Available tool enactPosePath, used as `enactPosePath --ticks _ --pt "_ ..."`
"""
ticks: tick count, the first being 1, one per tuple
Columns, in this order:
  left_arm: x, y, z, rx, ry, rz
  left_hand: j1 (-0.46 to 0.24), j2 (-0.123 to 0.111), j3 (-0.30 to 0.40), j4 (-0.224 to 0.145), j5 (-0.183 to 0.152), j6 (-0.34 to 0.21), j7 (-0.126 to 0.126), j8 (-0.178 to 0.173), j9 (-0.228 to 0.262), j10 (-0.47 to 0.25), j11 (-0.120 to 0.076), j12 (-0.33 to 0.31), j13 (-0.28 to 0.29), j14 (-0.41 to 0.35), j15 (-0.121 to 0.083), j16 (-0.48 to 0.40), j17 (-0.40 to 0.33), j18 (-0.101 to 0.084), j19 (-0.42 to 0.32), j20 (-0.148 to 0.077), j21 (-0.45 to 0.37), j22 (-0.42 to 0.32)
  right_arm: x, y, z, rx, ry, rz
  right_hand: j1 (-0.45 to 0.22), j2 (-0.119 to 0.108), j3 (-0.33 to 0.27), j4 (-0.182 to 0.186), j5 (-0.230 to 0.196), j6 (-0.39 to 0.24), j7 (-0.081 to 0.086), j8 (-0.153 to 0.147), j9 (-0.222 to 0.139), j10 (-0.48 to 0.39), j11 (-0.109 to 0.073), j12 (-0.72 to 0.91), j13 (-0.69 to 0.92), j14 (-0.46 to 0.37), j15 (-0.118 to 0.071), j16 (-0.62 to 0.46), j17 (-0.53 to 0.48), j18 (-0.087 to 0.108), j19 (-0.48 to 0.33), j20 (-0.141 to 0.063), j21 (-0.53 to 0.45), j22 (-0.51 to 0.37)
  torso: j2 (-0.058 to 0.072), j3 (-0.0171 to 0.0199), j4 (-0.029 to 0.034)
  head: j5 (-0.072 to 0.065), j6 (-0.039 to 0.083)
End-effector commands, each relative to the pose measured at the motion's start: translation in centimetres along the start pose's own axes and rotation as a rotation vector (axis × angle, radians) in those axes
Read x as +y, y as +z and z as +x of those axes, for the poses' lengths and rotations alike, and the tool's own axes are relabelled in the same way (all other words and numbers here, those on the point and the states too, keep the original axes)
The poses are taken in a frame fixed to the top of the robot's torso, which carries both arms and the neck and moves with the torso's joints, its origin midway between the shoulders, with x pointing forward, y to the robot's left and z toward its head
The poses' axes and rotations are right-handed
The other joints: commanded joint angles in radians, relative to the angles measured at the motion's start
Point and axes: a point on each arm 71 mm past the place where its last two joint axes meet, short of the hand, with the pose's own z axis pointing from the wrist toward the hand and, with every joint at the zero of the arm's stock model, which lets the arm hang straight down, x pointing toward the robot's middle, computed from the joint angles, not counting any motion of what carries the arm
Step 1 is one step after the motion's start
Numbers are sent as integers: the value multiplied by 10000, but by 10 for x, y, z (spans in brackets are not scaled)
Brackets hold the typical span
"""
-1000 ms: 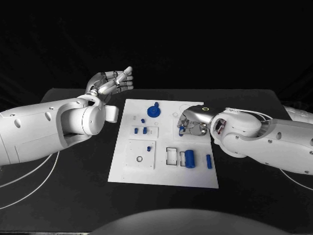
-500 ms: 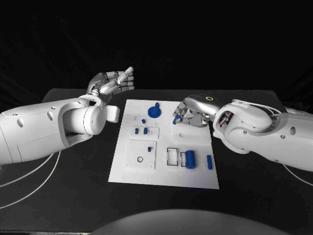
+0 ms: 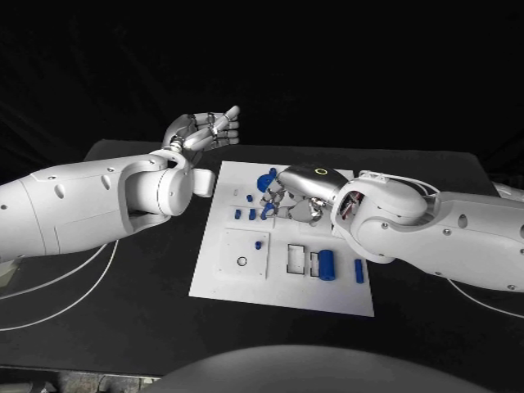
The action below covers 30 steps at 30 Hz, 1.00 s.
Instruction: Assemble the parts on the task board
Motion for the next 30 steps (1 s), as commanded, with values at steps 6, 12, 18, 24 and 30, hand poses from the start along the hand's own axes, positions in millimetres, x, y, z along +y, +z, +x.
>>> enactPosePath --ticks 6,12,18,24,30 --pt "-1 2 1 81 -55 80 -29 101 55 -8 46 -92 205 57 -9 -88 -8 68 -5 -72 14 43 -8 -15 72 31 -59 -9 20 14 23 780 -182 -1216 117 -18 70 -24 60 105 -30 -35 28 0 57 -56 -15 1059 59 42 2632 -68 1046 -29 45 2632 -9 -5 3 311 -143" --pt "-1 2 1 74 -51 84 -29 101 55 -8 46 -92 205 57 -9 -88 -8 68 -5 -72 14 43 -8 -15 72 31 -59 -9 25 22 33 1187 -615 -1430 135 -20 99 -21 58 68 -24 -72 17 -68 70 -80 -19 1059 57 42 2632 -68 1046 -20 45 2632 -10 -8 -5 324 -190" --pt "-1 2 1 78 -56 82 -28 102 55 -8 49 -93 205 58 -9 -89 -8 70 -5 -73 15 44 -11 -15 72 31 -59 -11 29 29 39 1369 -923 -1561 144 -11 118 -19 57 54 -28 -87 14 -99 70 -83 -19 1059 50 42 2632 -68 1046 -20 45 2632 -19 -6 -20 332 -198" --pt "-1 1 1 79 -59 81 -22 109 58 -8 69 -99 206 62 -9 -96 -7 77 -5 -78 15 56 -28 -15 74 31 -58 -25 33 32 43 1586 -1170 -1668 157 -5 137 -21 57 40 -33 -102 10 -132 67 -86 -19 1059 38 42 2632 -68 1046 -23 45 2632 -2 -4 -20 298 -182" --pt "-1 1 0 77 -61 83 -22 109 58 -8 69 -99 206 62 -9 -96 -7 77 -5 -78 15 56 -28 -15 74 31 -58 -25 35 34 49 1932 -1304 -1701 132 -21 143 6 55 3 -32 -138 0 -206 69 -88 -20 1059 12 42 2632 -68 1046 -35 45 2632 -4 -5 -27 239 -137"
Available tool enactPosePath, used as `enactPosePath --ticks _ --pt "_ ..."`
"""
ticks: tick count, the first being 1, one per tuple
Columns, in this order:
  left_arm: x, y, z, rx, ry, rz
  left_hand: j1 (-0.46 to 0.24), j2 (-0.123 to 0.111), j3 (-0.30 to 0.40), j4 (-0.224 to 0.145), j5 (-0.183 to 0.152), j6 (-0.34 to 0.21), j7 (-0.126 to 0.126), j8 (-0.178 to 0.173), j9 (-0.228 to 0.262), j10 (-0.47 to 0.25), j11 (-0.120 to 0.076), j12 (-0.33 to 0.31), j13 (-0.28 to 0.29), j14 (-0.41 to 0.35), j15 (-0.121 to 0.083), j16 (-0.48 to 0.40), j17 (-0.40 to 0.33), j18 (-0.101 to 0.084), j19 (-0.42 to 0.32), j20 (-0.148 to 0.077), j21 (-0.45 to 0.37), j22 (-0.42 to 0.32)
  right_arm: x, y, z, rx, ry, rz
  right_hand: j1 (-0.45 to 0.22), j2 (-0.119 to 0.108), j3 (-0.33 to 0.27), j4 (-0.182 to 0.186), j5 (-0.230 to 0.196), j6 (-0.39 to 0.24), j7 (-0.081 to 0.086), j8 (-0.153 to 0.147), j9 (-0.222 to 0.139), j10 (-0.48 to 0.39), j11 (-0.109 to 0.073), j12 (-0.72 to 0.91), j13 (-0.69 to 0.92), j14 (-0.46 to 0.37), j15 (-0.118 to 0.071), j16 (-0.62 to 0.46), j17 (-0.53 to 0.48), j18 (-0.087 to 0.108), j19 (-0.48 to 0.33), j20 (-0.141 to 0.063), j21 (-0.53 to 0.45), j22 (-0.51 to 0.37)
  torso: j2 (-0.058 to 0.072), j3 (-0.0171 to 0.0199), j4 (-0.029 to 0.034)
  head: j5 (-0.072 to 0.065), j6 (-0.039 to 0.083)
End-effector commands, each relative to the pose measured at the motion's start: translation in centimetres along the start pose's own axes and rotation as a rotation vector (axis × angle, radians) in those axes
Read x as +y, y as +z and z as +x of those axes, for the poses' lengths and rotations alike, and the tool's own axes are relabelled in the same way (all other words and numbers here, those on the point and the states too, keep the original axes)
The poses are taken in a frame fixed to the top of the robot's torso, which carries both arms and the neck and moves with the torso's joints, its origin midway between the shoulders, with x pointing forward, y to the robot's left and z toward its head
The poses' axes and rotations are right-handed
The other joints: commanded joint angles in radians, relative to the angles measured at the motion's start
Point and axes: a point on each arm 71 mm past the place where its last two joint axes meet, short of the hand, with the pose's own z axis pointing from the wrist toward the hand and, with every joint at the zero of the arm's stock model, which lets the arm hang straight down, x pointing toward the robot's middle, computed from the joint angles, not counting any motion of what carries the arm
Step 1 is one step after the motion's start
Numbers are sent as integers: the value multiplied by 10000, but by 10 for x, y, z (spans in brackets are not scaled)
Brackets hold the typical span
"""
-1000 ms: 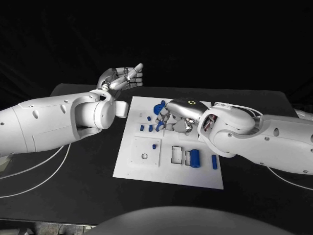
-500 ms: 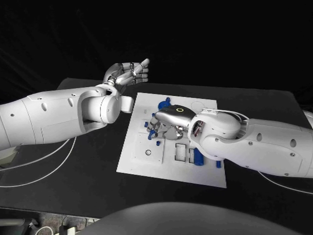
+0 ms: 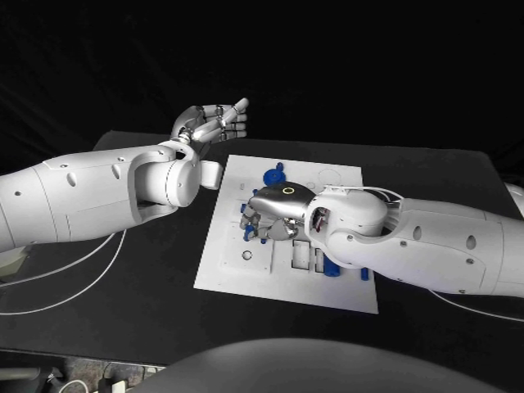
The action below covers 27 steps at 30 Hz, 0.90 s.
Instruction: Assemble the parts on the task board
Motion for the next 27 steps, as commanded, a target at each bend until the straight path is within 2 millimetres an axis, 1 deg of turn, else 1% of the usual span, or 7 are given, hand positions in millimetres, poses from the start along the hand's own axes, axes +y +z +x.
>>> enactPosePath --ticks 1,5,7,10,12,16,27 --pt "-1 0 2 126 -89 74 -22 109 58 -8 70 -62 169 63 -9 -96 -7 31 -5 -78 15 56 -9 -16 39 -4 -58 -9 3 2 5 517 -400 -176 80 30 55 26 29 3 -32 7 -14 -56 -1 -47 -9 1059 12 42 2634 -68 1046 -36 45 2635 3 3 -10 -36 39" --pt "-1 0 1 114 -83 69 -22 109 58 -8 70 -62 169 63 -9 -96 -7 31 -5 -78 15 56 -9 -16 39 -4 -58 -9 5 4 7 577 -401 -222 77 30 58 30 30 -5 -32 -1 -16 -72 -1 -47 -9 1059 8 42 2634 -68 1046 -38 45 2635 16 4 1 -77 50" --pt "-1 0 1 118 -85 69 -22 109 58 -8 70 -62 169 63 -9 -96 -7 31 -5 -78 15 56 -9 -16 39 -4 -58 -9 5 4 8 592 -398 -236 77 31 61 32 30 -9 -33 -4 -17 -81 -2 -47 -9 1059 5 42 2634 -68 1046 -40 45 2635 19 6 2 -118 80" --pt "-1 -1 1 123 -88 66 -22 109 58 -8 70 -62 169 63 -9 -96 -7 31 -5 -78 15 56 -9 -16 39 -4 -58 -9 6 5 9 657 -391 -255 77 31 63 32 30 -11 -34 -6 -17 -86 -3 -48 -9 1059 4 42 2634 -68 1046 -40 45 2635 29 1 -4 -230 122" --pt "-1 -1 1 121 -88 63 -22 109 58 -8 70 -62 169 63 -9 -96 -7 31 -5 -78 15 56 -9 -16 39 -4 -58 -9 7 6 10 718 -392 -262 77 31 63 32 30 -11 -34 -6 -17 -86 -3 -48 -9 1059 4 42 2634 -68 1046 -40 45 2635 19 0 -15 -261 119" --pt "-1 -1 1 116 -85 63 -22 109 58 -8 70 -62 169 63 -9 -96 -7 31 -5 -78 15 56 -9 -16 39 -4 -58 -9 8 7 12 782 -377 -290 77 31 63 32 30 -11 -34 -6 -17 -86 -3 -48 -9 1059 4 42 2634 -68 1046 -40 45 2635 10 3 5 -263 81" --pt "-1 0 1 102 -80 64 -22 109 58 -8 70 -62 169 63 -9 -96 -7 31 -5 -78 15 56 -9 -16 39 -4 -58 -9 11 7 14 968 -353 -428 67 17 61 40 28 -23 -36 -19 -21 -115 -6 -46 -8 1059 -8 42 2634 -68 1046 -47 45 2635 0 -5 0 -283 19"
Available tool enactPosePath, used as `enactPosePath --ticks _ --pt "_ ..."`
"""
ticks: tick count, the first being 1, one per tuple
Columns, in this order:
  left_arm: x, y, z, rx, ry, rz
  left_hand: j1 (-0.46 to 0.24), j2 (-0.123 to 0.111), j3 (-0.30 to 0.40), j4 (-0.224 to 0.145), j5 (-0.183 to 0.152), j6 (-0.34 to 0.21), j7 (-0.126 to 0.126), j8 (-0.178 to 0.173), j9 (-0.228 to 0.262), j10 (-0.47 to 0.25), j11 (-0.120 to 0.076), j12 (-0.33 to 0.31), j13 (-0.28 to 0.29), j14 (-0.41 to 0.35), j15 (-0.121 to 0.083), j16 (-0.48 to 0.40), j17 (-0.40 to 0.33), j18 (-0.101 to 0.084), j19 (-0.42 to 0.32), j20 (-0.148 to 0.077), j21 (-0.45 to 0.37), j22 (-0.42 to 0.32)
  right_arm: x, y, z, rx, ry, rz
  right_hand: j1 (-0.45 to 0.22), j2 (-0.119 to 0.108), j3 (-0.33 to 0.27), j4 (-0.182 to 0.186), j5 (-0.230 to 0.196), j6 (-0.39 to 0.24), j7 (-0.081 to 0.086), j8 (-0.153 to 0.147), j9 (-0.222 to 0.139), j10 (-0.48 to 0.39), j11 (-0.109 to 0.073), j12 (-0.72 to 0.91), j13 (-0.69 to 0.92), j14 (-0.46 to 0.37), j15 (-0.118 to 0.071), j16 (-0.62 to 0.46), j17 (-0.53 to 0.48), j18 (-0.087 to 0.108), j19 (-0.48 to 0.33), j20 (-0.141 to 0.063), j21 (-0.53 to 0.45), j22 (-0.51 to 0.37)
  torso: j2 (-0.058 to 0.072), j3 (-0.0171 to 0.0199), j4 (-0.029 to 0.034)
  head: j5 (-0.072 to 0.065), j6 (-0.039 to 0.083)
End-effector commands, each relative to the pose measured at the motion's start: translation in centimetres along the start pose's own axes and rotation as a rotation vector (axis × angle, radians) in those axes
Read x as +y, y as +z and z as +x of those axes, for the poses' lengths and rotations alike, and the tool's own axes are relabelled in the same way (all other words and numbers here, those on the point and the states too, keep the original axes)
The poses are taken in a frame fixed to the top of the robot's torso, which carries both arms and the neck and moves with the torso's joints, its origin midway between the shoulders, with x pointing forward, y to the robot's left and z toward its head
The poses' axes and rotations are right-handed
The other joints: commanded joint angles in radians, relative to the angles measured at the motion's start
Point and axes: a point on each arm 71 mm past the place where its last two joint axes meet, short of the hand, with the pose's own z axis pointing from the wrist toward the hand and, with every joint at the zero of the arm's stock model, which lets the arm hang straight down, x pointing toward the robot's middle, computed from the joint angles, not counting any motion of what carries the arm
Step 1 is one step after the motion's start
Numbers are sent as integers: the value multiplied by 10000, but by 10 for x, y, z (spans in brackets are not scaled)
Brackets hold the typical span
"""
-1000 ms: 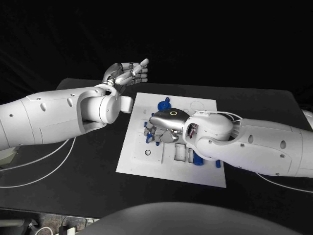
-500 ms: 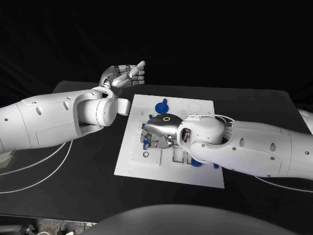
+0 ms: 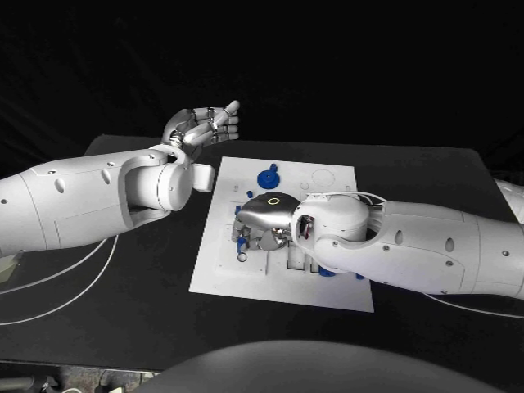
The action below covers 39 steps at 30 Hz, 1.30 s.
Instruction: Assemble the parts on the task board
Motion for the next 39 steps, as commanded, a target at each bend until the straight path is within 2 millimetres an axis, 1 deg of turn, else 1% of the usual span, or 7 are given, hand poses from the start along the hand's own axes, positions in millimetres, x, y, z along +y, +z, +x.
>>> enactPosePath --ticks 1,4,8,12,23,34,39 --pt "-1 0 2 114 -80 72 -22 109 58 -7 35 -63 170 63 -9 -96 -7 31 -5 -78 15 56 -10 -16 39 -4 -58 -11 2 0 2 288 -146 -199 51 2 38 15 59 11 -30 18 13 -44 -5 -47 -10 1059 -8 42 2635 -68 1046 -48 45 2629 -6 3 1 -5 -20" --pt "-1 0 2 122 -83 74 -10 135 65 -8 66 -73 170 74 -10 -107 -6 49 -5 -88 16 82 -45 -17 43 -4 -57 -42 3 1 3 343 -148 -238 49 -1 37 17 59 8 -31 15 13 -51 -7 -47 -10 1059 -10 42 2635 -68 1046 -49 45 2629 -3 4 -9 8 -16" --pt "-1 0 2 135 -88 77 -10 135 65 -8 66 -73 170 74 -10 -107 -6 49 -5 -88 16 82 -45 -17 43 -4 -57 -42 4 1 4 397 -128 -259 49 -1 37 17 59 8 -31 15 13 -51 -7 -47 -10 1059 -10 42 2635 -68 1046 -49 45 2629 -5 5 7 15 -22" --pt "-1 0 2 127 -84 79 -10 135 65 -8 66 -73 170 74 -10 -107 -6 49 -5 -88 16 82 -45 -17 43 -4 -57 -42 4 2 6 427 -89 -279 49 -1 37 17 59 8 -31 15 13 -51 -7 -47 -10 1059 -10 42 2635 -68 1046 -49 45 2629 -7 7 -6 32 -23" --pt "-1 0 2 128 -86 75 -10 135 65 -8 66 -73 170 74 -10 -107 -6 49 -5 -88 16 82 -45 -17 43 -4 -57 -42 5 1 10 608 -21 -265 49 -1 37 17 59 8 -31 15 13 -51 -7 -47 -10 1059 -10 42 2635 -68 1046 -49 45 2629 -1 -1 -5 -7 -23" --pt "-1 0 2 134 -90 73 -6 151 69 -9 76 -80 172 79 -11 -116 -5 57 -6 -94 18 94 -63 -18 44 -4 -57 -57 3 1 13 859 -20 -96 48 -5 52 24 61 -19 -42 -12 5 -103 -17 -45 -10 1059 -28 42 2635 -68 1046 -63 45 2629 1 5 -3 -13 -47" --pt "-1 0 2 130 -91 72 -6 151 69 -9 76 -80 172 79 -11 -116 -5 57 -6 -94 18 94 -63 -18 44 -4 -57 -57 3 0 14 970 -61 25 75 47 100 20 63 -24 -46 -24 4 -123 -23 -38 -7 1059 -39 42 2635 -68 1046 -74 45 2629 3 2 -2 -32 -44"
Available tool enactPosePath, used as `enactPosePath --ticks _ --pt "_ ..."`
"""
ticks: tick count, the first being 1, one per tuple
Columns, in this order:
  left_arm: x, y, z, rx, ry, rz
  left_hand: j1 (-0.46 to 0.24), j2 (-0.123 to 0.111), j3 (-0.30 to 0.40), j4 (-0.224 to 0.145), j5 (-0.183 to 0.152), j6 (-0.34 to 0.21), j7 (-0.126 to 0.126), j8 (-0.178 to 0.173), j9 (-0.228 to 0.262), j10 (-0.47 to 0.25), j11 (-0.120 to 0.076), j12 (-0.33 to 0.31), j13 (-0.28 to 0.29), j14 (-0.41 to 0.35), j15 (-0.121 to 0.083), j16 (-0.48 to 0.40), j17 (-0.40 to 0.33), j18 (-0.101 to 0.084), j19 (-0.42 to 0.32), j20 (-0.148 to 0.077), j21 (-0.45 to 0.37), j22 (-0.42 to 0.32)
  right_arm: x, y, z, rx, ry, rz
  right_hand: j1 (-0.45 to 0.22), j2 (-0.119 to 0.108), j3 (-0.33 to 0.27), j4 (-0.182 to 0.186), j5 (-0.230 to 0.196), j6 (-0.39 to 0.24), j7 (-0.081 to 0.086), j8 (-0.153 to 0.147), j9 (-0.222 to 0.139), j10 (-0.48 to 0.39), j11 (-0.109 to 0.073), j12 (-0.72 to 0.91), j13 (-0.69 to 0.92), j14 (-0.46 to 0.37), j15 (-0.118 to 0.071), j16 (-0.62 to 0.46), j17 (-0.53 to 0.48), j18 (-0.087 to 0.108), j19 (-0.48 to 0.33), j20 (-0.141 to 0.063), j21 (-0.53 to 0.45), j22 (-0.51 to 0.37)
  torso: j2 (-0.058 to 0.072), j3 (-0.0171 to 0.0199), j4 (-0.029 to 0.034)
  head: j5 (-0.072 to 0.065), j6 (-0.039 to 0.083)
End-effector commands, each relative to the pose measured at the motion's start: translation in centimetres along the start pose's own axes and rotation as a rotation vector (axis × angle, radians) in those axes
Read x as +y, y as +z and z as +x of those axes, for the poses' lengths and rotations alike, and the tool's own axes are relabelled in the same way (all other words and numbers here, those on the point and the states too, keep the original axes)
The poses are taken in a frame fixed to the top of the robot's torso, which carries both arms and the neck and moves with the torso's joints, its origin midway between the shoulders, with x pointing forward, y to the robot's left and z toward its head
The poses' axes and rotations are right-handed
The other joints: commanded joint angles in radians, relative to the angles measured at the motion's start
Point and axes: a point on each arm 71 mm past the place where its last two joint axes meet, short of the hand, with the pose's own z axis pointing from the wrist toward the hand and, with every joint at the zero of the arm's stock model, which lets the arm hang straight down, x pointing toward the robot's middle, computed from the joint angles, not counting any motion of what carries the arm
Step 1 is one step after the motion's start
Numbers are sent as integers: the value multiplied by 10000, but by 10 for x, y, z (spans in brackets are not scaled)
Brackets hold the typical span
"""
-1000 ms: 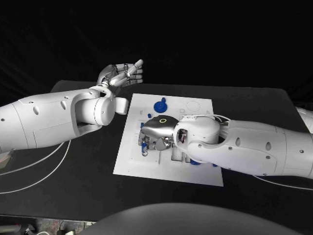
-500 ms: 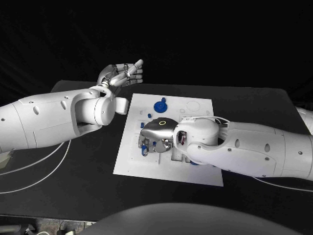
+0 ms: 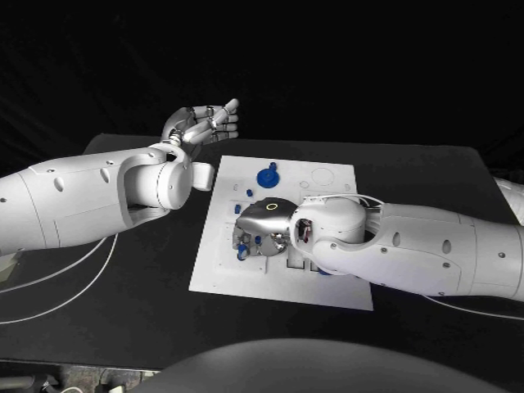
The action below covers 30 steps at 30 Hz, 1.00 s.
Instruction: Assemble the parts on the task board
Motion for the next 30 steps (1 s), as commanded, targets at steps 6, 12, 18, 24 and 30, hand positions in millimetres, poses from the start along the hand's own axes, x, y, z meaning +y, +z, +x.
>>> enactPosePath --ticks 6,12,18,24,30 --pt "-1 0 1 124 -90 70 -4 73 69 -9 35 -45 208 39 -10 -43 -5 57 -6 -56 -20 37 -9 -18 44 -4 -57 -9 -1 -1 4 428 -217 218 83 56 80 -13 35 39 1 66 16 -93 11 -36 -4 1059 -41 42 2629 -68 1046 -77 45 2634 6 4 3 -13 0" --pt "-1 0 1 126 -91 69 -4 73 69 -9 35 -45 208 39 -10 -43 -5 57 -6 -56 -20 37 -9 -18 44 -4 -57 -9 0 -1 4 436 -257 181 87 -41 65 -31 32 -54 30 1 -7 -205 34 -54 -11 1059 -41 42 2629 -68 1046 -86 45 2634 8 3 5 -32 -10" --pt "-1 0 2 140 -94 69 -4 73 69 -9 35 -45 208 39 -10 -43 -5 57 -6 -56 -20 37 -9 -18 44 -4 -57 -9 0 -2 1 79 -227 176 -578 -1044 -631 174 111 -2187 475 -159 -271 -2179 421 -67 -30 1059 189 42 2629 -68 1046 39 45 2634 -2 1 2 -42 -5" --pt "-1 1 3 171 -102 72 -4 73 69 -9 35 -45 208 39 -10 -43 -5 57 -6 -56 -20 37 -9 -18 44 -4 -57 -9 -3 -6 -5 -998 411 145 -1165 -1253 -1151 283 15 -3868 613 -244 -257 -3128 548 3 30 1059 326 42 2629 -68 1046 210 45 2634 1 9 17 -54 2" --pt "0 2 5 218 -117 66 -4 76 69 -9 37 -47 208 40 -11 -45 -5 59 -6 -58 -20 41 -14 -18 44 -4 -57 -14 -14 -19 -12 -2066 2490 550 -1224 -1173 -1204 322 17 -3372 707 -123 -175 -3027 635 103 61 1059 403 42 2629 -68 1046 277 45 2634 -10 4 2 -40 12"
